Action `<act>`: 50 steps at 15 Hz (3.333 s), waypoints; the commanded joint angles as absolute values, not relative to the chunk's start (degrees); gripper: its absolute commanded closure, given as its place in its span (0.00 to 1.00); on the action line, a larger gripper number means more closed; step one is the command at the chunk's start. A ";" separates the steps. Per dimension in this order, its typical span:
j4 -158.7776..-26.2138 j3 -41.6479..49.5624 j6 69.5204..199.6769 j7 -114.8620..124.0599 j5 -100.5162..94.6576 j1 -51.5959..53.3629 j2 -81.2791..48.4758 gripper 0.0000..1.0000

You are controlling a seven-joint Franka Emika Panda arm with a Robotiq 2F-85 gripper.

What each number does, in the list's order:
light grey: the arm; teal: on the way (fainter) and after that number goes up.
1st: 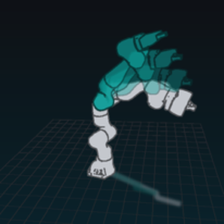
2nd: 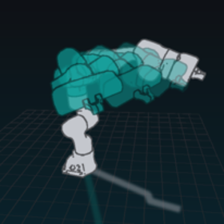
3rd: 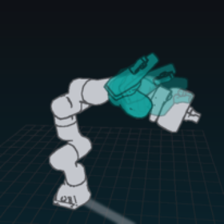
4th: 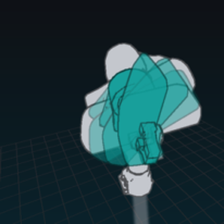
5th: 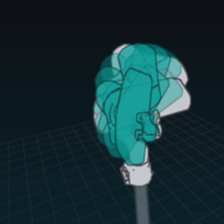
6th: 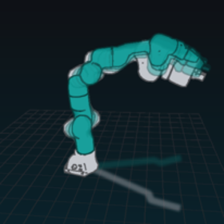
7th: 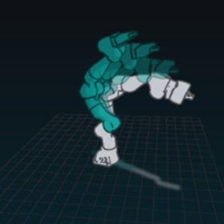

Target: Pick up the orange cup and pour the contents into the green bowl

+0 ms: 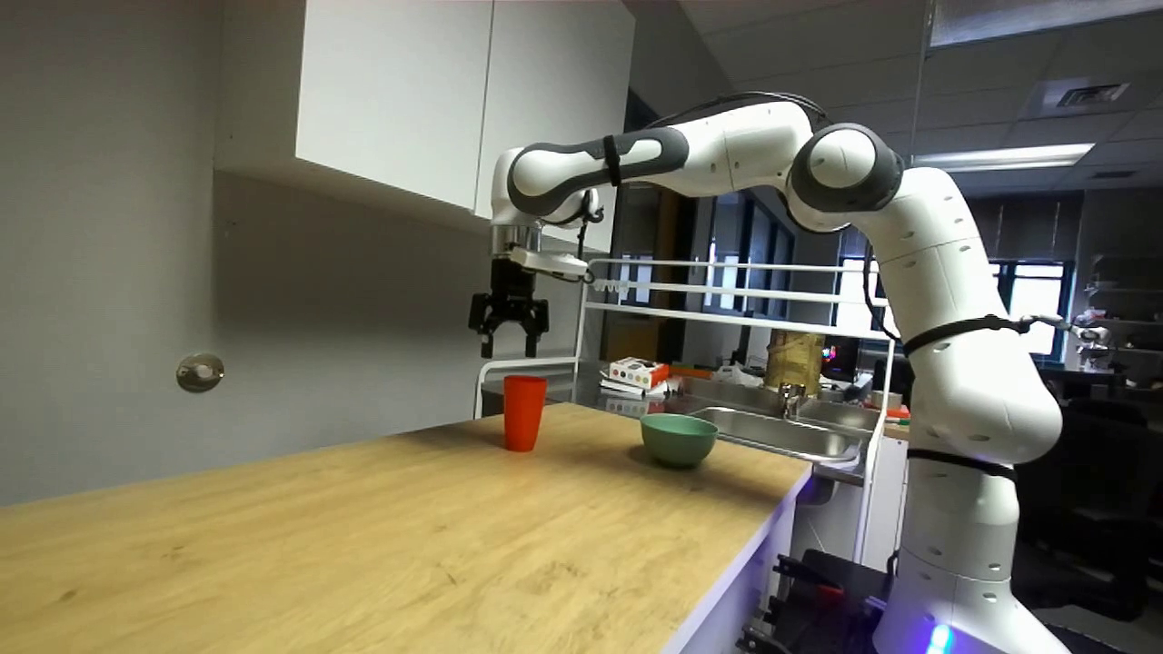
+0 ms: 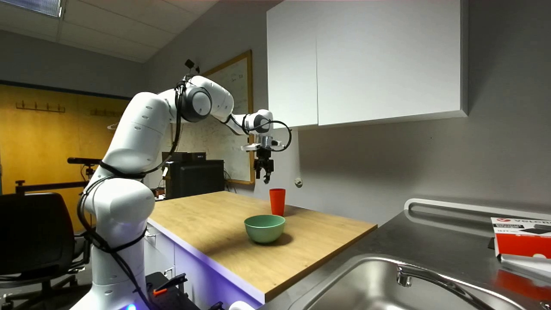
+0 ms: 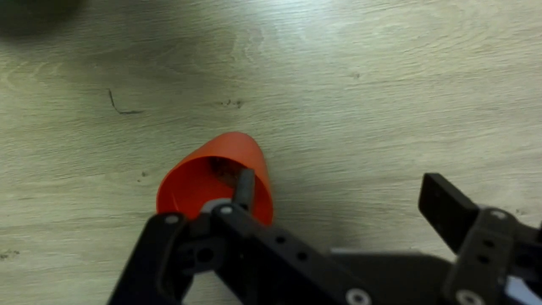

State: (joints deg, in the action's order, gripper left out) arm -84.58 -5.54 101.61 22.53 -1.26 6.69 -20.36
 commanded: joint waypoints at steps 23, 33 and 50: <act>-71.42 -0.89 95.99 24.36 3.67 6.85 -33.08 0.41; -70.50 -0.86 96.05 23.75 3.47 6.88 -33.76 1.00; -106.48 0.19 128.32 16.87 25.62 -3.05 -5.56 0.98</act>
